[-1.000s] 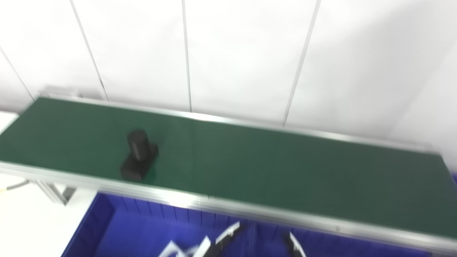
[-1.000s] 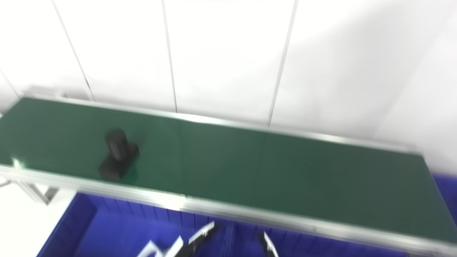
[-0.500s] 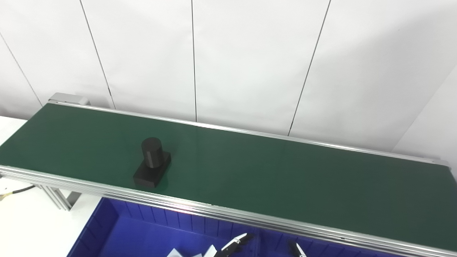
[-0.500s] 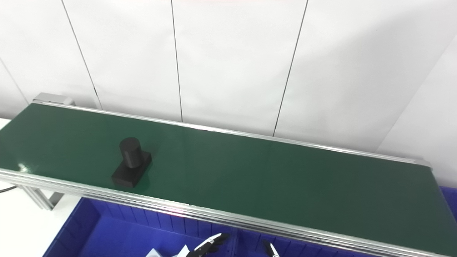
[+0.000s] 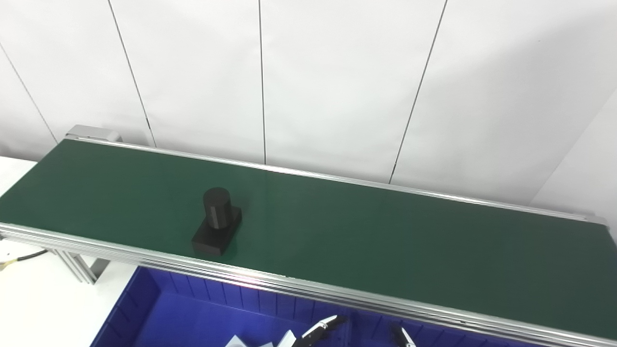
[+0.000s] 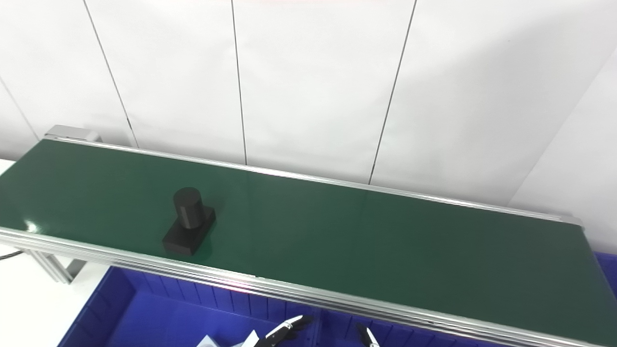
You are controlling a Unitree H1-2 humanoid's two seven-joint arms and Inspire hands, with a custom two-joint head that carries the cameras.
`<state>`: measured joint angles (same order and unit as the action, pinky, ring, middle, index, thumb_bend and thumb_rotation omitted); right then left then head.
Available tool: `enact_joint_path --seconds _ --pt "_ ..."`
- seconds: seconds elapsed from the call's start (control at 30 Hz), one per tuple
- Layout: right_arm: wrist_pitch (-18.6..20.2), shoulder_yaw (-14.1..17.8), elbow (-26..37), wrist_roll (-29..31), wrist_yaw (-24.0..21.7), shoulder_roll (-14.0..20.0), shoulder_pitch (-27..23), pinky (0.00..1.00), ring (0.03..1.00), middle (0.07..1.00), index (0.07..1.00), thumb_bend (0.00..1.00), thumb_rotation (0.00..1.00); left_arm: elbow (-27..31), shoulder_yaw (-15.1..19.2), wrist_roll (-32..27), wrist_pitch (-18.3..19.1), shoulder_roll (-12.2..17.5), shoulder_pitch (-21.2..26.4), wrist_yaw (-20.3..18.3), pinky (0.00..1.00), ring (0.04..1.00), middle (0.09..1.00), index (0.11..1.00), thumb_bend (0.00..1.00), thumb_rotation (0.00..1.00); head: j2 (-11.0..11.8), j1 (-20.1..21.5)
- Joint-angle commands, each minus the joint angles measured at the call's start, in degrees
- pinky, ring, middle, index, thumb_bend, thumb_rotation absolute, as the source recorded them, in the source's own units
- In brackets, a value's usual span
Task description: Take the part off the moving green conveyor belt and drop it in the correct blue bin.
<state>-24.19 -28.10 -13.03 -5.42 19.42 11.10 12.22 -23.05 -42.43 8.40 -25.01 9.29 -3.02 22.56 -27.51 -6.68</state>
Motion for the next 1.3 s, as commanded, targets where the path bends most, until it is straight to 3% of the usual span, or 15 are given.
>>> enact_joint_path --seconds 0.0,0.2,0.43,0.53,0.93,1.13,1.27 --pt "-2.73 1.23 5.89 1.30 -2.04 0.38 0.34 0.94 0.944 0.940 0.942 0.98 1.00 0.43 -0.23 0.50 -1.92 -0.37 1.45 0.73 0.88 0.898 0.907 0.879 0.88 0.92 -0.02 -0.05" --pt "-2.73 4.72 18.49 2.88 -6.92 0.11 1.29 0.94 0.936 0.936 0.947 0.98 1.00 -1.43 -0.93 0.79 -1.92 -1.06 2.62 1.56 0.87 0.892 0.903 0.879 0.88 0.92 0.32 0.32" --pt "-2.73 9.13 23.57 4.39 -11.80 -1.96 -4.13 0.94 0.915 0.918 0.932 1.00 1.00 -2.63 -0.99 0.01 -1.92 -1.59 3.52 1.44 0.86 0.892 0.904 0.884 0.89 0.91 0.76 1.09" --pt "-2.73 11.48 22.31 3.32 -12.36 -2.63 -7.23 0.91 0.904 0.912 0.932 1.00 1.00 -3.05 -1.13 0.09 -1.92 -1.93 3.89 1.62 0.87 0.893 0.904 0.885 0.89 0.91 0.94 1.17" --pt "-2.73 20.61 10.25 5.62 -17.61 -2.95 -20.50 0.84 0.873 0.892 0.932 0.98 0.81 -4.29 -2.05 0.54 -1.92 -2.54 5.34 2.19 0.86 0.892 0.906 0.886 0.91 0.92 1.59 1.88" --pt "-2.73 22.62 1.41 5.27 -18.78 -3.61 -28.40 0.78 0.820 0.892 0.926 1.00 0.54 -5.02 -2.35 0.18 -1.92 -2.92 5.78 2.27 0.86 0.887 0.900 0.877 0.92 0.91 1.85 1.49" --pt "-2.73 22.61 -1.97 4.05 -18.82 -4.05 -31.27 0.78 0.824 0.894 0.920 1.00 0.48 -5.42 -2.83 0.63 -1.92 -3.15 5.92 2.92 0.86 0.884 0.898 0.872 0.92 0.92 2.05 0.96"
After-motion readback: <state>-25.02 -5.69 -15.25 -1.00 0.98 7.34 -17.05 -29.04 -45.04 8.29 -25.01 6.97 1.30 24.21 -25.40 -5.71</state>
